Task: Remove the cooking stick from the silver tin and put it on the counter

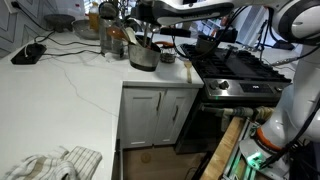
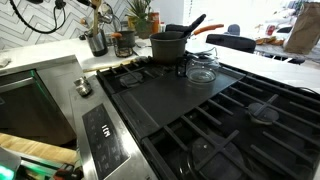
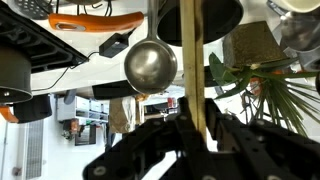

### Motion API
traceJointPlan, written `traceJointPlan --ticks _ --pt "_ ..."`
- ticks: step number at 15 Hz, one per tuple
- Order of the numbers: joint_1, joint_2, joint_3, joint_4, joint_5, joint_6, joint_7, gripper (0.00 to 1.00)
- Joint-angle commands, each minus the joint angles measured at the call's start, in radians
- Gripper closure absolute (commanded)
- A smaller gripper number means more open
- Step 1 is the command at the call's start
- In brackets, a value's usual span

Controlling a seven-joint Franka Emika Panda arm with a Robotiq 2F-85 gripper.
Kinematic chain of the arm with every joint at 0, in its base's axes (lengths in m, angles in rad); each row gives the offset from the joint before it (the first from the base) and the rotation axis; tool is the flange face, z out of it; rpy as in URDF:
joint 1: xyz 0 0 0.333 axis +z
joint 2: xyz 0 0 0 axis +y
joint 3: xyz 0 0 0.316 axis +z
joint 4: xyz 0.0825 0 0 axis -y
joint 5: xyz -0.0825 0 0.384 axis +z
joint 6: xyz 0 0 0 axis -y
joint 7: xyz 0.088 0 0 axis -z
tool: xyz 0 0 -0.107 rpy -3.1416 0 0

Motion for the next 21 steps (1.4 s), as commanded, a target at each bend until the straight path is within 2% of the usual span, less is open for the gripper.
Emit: traceJointPlan --ticks 1,14,19,21 --pt "-0.002 -0.021 0.015 -0.008 -0.03 -0.051 -0.013 0.95" --pt "0.003 -0.106 0.062 -0.018 -0.023 -0.205 -0.023 0.95" --pt "-0.01 -0.143 0.101 -0.004 0.048 -0.32 -0.051 0.95" --pt "-0.022 -0.168 0.116 -0.002 0.123 -0.366 -0.087 0.95"
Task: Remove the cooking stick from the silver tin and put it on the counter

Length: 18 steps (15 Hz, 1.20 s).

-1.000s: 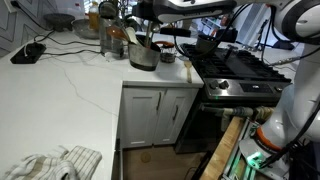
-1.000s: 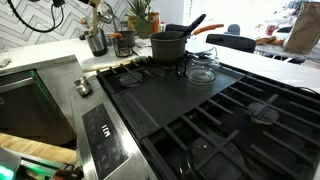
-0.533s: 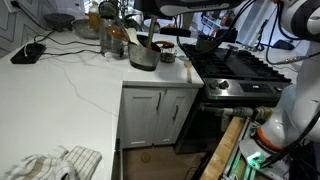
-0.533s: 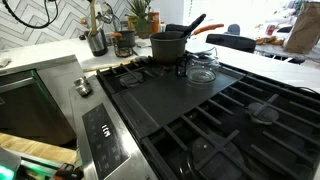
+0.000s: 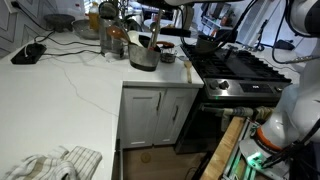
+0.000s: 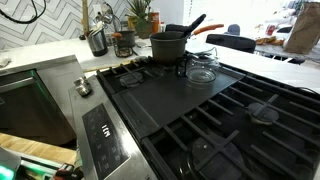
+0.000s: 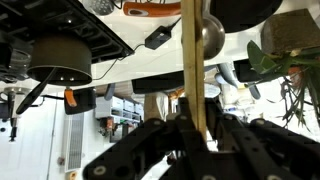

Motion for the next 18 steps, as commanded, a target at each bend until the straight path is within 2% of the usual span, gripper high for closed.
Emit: traceJointPlan --ticks 1,4,8,14,18 --pt "-0.023 -0.068 0.021 -0.016 0.155 -0.07 -0.085 0.95" --pt "-0.041 -0.115 0.017 -0.015 0.321 -0.109 -0.152 0.95" --pt "-0.076 -0.151 -0.01 -0.014 0.462 -0.186 -0.187 0.95" --pt "-0.167 -0.155 -0.086 -0.054 0.543 -0.279 -0.196 0.95" --pt "-0.248 -0.129 -0.121 -0.096 0.623 -0.304 -0.288 0.95"
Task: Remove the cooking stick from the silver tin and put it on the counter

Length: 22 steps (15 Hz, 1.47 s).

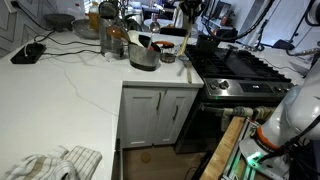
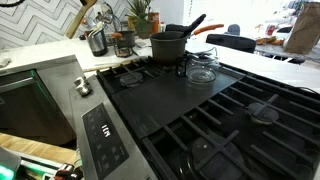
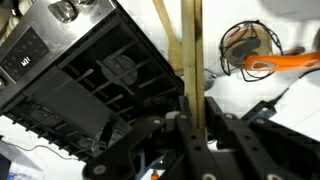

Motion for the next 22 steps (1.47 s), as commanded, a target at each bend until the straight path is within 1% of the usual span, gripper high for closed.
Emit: traceJointPlan --ticks 1,3,4,5,6,7,11,12,13,15,17,22 --pt "-0.067 0.01 -0.021 -0.055 0.09 -0.035 -0.104 0.95" --pt "-0.092 0.03 -0.033 -0.078 0.101 -0.063 -0.156 0.95" --pt "-0.107 0.04 -0.04 -0.094 0.113 -0.058 -0.182 0.95" --pt "-0.119 0.039 -0.048 -0.127 0.121 -0.013 -0.176 0.95" --pt "-0.094 0.044 -0.038 -0.079 0.083 -0.041 -0.145 0.95" --pt "-0.1 0.053 -0.043 -0.084 0.082 -0.04 -0.148 0.79" --pt "-0.093 0.055 -0.038 -0.072 0.082 -0.039 -0.147 0.79" --pt "-0.092 0.054 -0.037 -0.071 0.082 -0.039 -0.147 0.95" --pt "-0.099 0.087 -0.043 -0.046 0.09 -0.062 -0.153 0.95" --pt "-0.113 0.128 -0.049 -0.025 0.118 -0.111 -0.198 0.95" --pt "-0.123 0.176 -0.057 -0.006 0.122 -0.16 -0.231 0.95" --pt "-0.148 0.302 -0.083 0.066 0.142 -0.201 -0.301 0.95"
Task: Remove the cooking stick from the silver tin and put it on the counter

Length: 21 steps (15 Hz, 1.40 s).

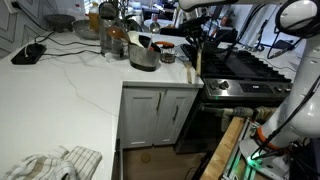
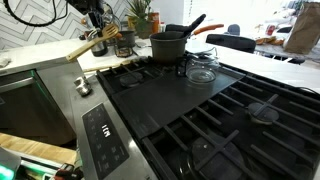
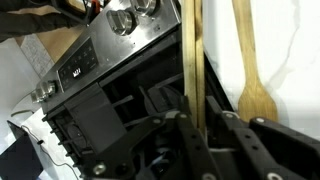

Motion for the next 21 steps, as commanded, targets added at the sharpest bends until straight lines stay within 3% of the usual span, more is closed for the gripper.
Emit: traceJointPlan --ticks 1,7,18,20,21 --pt "-0.027 0.115 -0.022 0.116 0.048 -0.068 -0.072 0.95" --pt "-0.057 0.273 -0.043 0.278 0.116 -0.106 -0.125 0.95" --pt "-0.094 0.463 -0.042 0.477 0.2 -0.042 -0.108 0.95" --pt "-0.095 0.482 -0.039 0.497 0.201 -0.047 -0.112 0.54" --pt "-0.095 0.491 -0.039 0.507 0.202 -0.051 -0.11 0.48"
